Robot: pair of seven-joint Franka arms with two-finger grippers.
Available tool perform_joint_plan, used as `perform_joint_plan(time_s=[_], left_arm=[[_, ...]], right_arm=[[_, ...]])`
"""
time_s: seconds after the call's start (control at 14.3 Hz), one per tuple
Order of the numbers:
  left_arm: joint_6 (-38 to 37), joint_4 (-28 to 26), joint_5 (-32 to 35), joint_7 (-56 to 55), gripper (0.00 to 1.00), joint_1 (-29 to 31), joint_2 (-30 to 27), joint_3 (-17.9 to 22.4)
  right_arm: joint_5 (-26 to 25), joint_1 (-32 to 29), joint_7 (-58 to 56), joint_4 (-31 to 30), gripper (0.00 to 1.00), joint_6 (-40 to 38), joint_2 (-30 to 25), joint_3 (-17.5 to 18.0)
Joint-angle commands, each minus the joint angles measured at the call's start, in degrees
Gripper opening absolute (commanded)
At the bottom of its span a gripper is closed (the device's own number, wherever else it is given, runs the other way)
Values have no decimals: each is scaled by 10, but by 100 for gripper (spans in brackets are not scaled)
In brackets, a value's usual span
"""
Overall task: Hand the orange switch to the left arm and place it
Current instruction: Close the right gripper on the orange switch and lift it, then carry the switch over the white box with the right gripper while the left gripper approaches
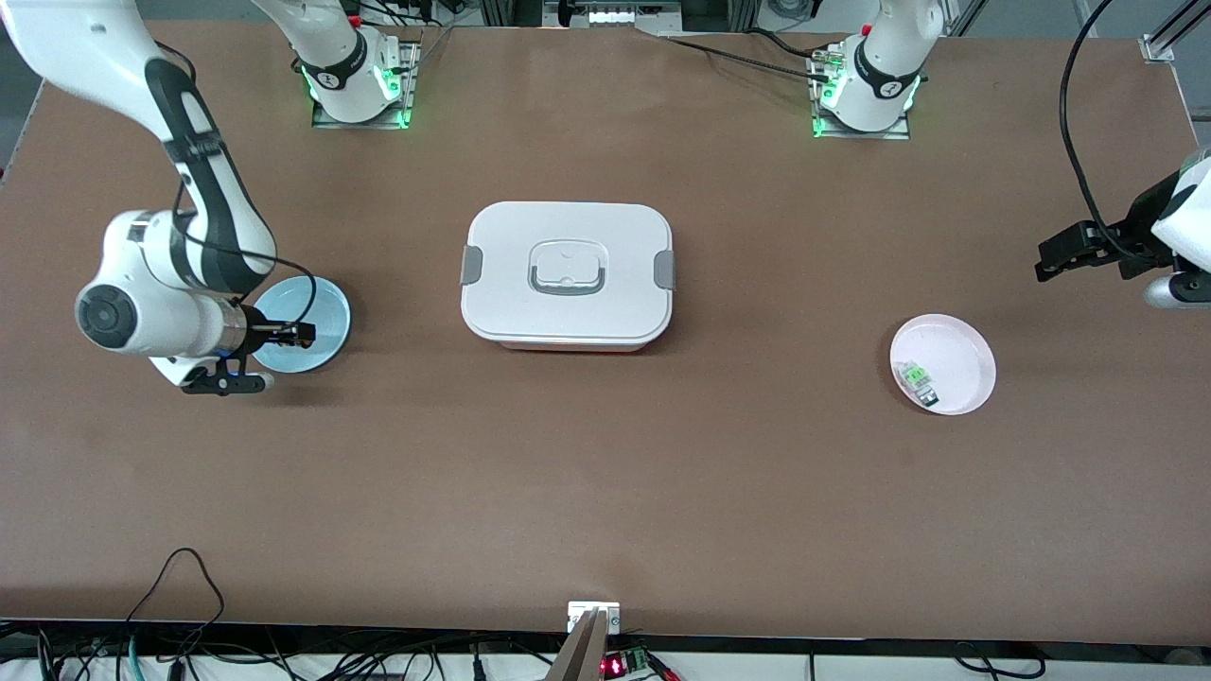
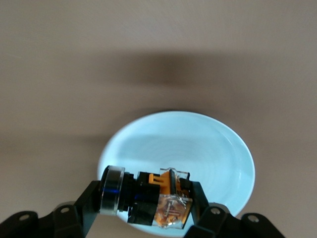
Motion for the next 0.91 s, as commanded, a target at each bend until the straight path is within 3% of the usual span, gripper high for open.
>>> perform_joint_plan(time_s=[0.0,0.35,0.49,0.84], left_arm=[[-2,-2,-5,12,100,-2,-2,2],[-2,-7,-8,14,100,-1,-2,2],[-8,-7,-10,14,100,-1,-2,2],[-42,-5,-30,20,100,2,-3,2]], right_arm=[[10,-6,-11,19,24,-38,-54,30],[162,-5,-98,70,22,-72,-79,64],[195,-6,-116,103,21,-81,-74,92],[391,19,-106,167,20,-58,-53,147]])
